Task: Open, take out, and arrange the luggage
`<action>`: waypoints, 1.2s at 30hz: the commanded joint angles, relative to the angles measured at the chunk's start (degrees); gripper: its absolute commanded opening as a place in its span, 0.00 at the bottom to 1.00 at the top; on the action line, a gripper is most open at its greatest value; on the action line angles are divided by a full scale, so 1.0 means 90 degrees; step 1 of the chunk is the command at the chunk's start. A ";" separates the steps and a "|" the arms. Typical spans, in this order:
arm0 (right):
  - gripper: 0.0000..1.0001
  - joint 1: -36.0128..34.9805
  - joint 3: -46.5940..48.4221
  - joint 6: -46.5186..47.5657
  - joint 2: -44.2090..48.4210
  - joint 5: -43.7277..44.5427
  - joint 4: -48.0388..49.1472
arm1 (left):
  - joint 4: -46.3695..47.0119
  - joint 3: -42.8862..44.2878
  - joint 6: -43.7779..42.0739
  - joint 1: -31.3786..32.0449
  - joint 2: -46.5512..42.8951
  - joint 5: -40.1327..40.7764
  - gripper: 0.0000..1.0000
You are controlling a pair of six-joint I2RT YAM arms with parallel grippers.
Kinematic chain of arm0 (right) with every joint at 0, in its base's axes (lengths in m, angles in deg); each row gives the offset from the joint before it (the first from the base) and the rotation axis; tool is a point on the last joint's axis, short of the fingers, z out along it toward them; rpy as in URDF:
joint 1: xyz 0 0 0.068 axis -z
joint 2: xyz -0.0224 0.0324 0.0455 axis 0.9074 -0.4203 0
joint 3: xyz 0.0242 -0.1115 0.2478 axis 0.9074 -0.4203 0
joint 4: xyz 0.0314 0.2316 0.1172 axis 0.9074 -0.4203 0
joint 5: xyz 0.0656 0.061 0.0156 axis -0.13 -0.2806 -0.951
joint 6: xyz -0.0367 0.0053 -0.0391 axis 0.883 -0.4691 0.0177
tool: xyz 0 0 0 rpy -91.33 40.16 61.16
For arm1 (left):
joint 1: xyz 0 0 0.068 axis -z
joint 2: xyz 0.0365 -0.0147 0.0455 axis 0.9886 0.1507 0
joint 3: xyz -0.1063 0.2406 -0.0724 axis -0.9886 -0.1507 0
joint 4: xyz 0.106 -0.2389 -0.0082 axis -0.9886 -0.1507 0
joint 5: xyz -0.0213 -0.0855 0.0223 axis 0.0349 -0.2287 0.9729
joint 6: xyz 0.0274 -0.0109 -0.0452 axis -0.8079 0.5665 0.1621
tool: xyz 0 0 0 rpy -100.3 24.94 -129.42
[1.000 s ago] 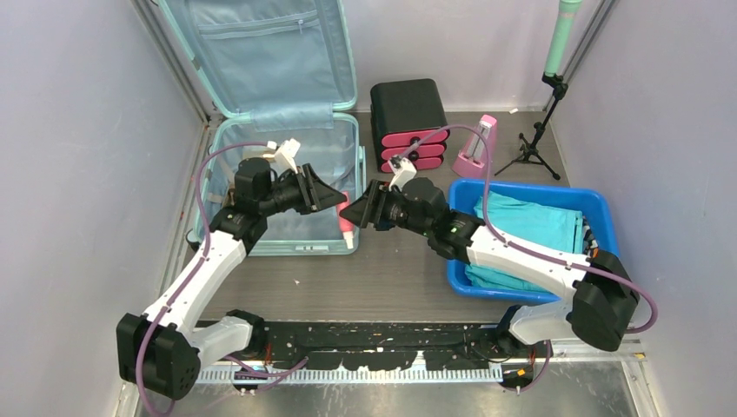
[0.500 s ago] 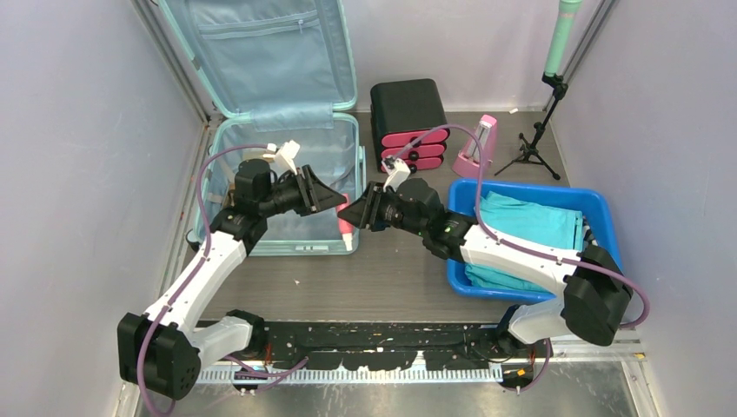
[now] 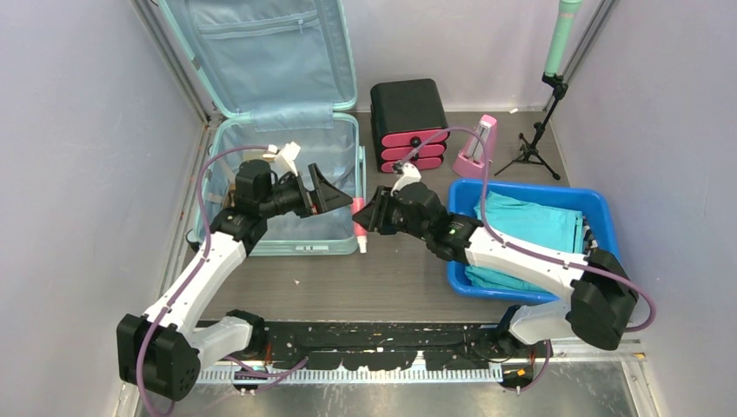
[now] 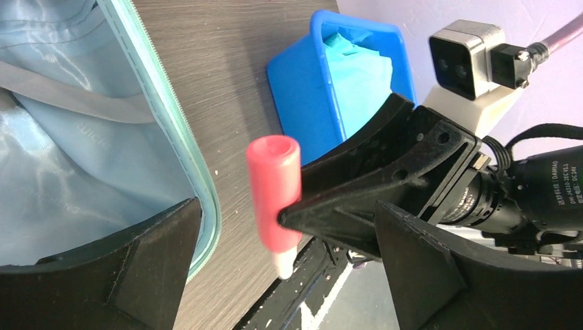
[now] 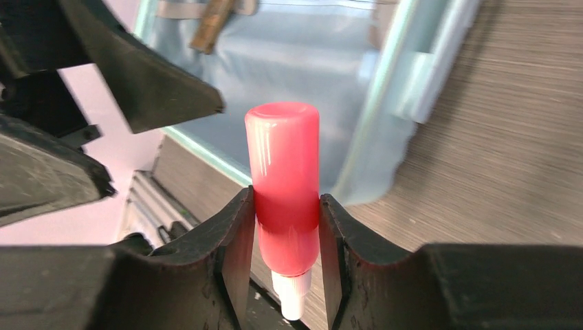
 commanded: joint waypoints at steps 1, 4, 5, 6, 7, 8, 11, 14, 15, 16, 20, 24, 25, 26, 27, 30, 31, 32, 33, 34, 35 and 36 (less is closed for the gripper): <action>0.17 0.0105 0.0364 0.0213 0.0807 0.1349 -0.1211 | -0.0318 0.0302 -0.0374 0.0012 -0.0253 0.0238 1.00; 0.17 0.0284 0.0429 0.0509 0.1389 0.1874 -0.2179 | -0.0701 0.0388 -0.0679 0.0012 -0.0363 0.0664 1.00; 0.17 0.0329 0.0456 0.0654 0.1646 0.2236 -0.2620 | -0.0812 0.0420 -0.0743 0.0012 -0.0388 0.0752 1.00; 0.17 0.0438 0.0553 0.0728 0.1760 0.2583 -0.2861 | -0.0877 0.0442 -0.0786 0.0012 -0.0400 0.0842 1.00; 0.17 0.0499 0.0606 0.0848 0.1968 0.2732 -0.3318 | -0.0924 0.0469 -0.0809 0.0012 -0.0402 0.0891 1.00; 0.17 0.0652 0.0719 0.0889 0.2053 0.3024 -0.3527 | -0.0960 0.0484 -0.0829 0.0012 -0.0397 0.0926 1.00; 0.17 0.1097 0.0911 0.0995 0.2358 0.3359 -0.4353 | -0.1057 0.0496 -0.0847 0.0012 -0.0374 0.1048 1.00; 0.17 0.1681 0.0962 0.1099 0.2451 0.3556 -0.4776 | -0.1120 0.0519 -0.0882 0.0012 -0.0361 0.1129 1.00; 0.17 0.1887 0.0969 0.1136 0.2446 0.3575 -0.4944 | -0.1138 0.0529 -0.0904 0.0012 -0.0371 0.1161 1.00; 0.17 0.1980 0.0971 0.1223 0.2411 0.3628 -0.5005 | -0.1167 0.0534 -0.0925 0.0012 -0.0368 0.1188 1.00; 0.18 0.2640 0.0883 0.1576 0.2136 0.3562 -0.5086 | -0.1190 0.0553 -0.0978 0.0012 -0.0385 0.1216 1.00; 0.19 0.3223 0.0788 0.1832 0.1739 0.3492 -0.4983 | -0.1230 0.0554 -0.1014 0.0012 -0.0382 0.1281 1.00; 0.19 0.3381 0.0723 0.1864 0.1665 0.3339 -0.4936 | -0.1238 0.0562 -0.1018 0.0012 -0.0371 0.1287 1.00; 0.19 0.3445 0.0691 0.1905 0.1527 0.3247 -0.4823 | -0.1255 0.0571 -0.1017 0.0012 -0.0340 0.1298 1.00; 0.19 0.3515 0.0604 0.1930 0.1466 0.3043 -0.4749 | -0.1267 0.0576 -0.1014 0.0013 -0.0317 0.1298 1.00; 0.19 0.3546 0.0402 0.1968 0.1244 0.2760 -0.4432 | -0.1304 0.0584 -0.1058 0.0012 -0.0331 0.1342 1.00; 0.19 0.3547 0.0285 0.1958 0.1213 0.2670 -0.4372 | -0.1329 0.0591 -0.1082 0.0012 -0.0334 0.1385 1.00; 0.19 0.3547 0.0170 0.1961 0.1158 0.2629 -0.4243 | -0.1362 0.0608 -0.1101 0.0012 -0.0340 0.1419 1.00; 0.19 0.3548 0.0112 0.1949 0.1135 0.2530 -0.4166 | -0.1407 0.0642 -0.1138 0.0012 -0.0335 0.1445 1.00; 0.19 0.3555 0.0012 0.1952 0.1087 0.2486 -0.4030 | -0.1441 0.0663 -0.1159 0.0012 -0.0331 0.1468 1.00; 0.19 0.3556 -0.0030 0.1949 0.1026 0.2440 -0.3971 | -0.1461 0.0671 -0.1189 0.0012 -0.0334 0.1503 1.00; 0.19 0.3557 -0.0099 0.1942 0.0996 0.2426 -0.3876 | -0.1476 0.0667 -0.1206 0.0013 -0.0340 0.1535 1.00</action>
